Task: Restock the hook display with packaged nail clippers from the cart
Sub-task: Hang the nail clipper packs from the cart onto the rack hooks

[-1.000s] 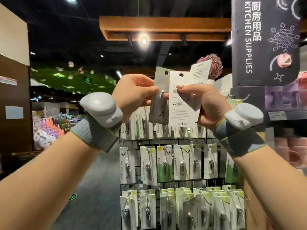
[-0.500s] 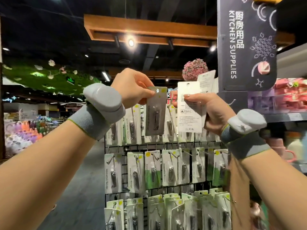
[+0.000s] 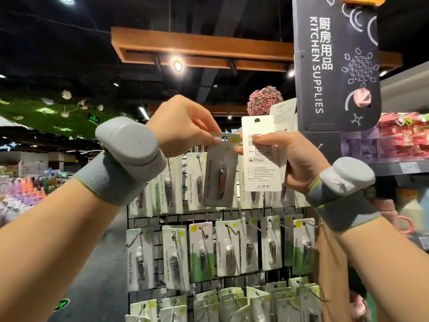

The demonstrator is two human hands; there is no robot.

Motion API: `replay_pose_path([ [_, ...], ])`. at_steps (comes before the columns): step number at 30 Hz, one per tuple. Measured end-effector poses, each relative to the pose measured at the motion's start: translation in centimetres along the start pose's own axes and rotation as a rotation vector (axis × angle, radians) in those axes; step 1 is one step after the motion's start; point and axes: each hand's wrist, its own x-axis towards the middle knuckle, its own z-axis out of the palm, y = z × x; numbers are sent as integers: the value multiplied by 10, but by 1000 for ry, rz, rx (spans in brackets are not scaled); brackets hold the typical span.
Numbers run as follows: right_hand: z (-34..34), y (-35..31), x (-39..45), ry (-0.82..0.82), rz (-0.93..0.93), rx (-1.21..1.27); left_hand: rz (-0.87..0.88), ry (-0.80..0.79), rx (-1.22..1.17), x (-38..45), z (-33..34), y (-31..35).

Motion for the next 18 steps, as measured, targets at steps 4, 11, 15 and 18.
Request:
replay_pose_path([
  [4,-7,-7,-3,4,-20,56,7,-4,85,10,11,11],
  [11,-14,-11,-4,-35,-44,83,-31,-9,218,24,20,20],
  [15,-13,-11,-3,-17,-62,94,-65,-67,279,29,18,27],
  [18,-12,-11,-3,-17,-67,98,-99,-127,304,32,15,29],
])
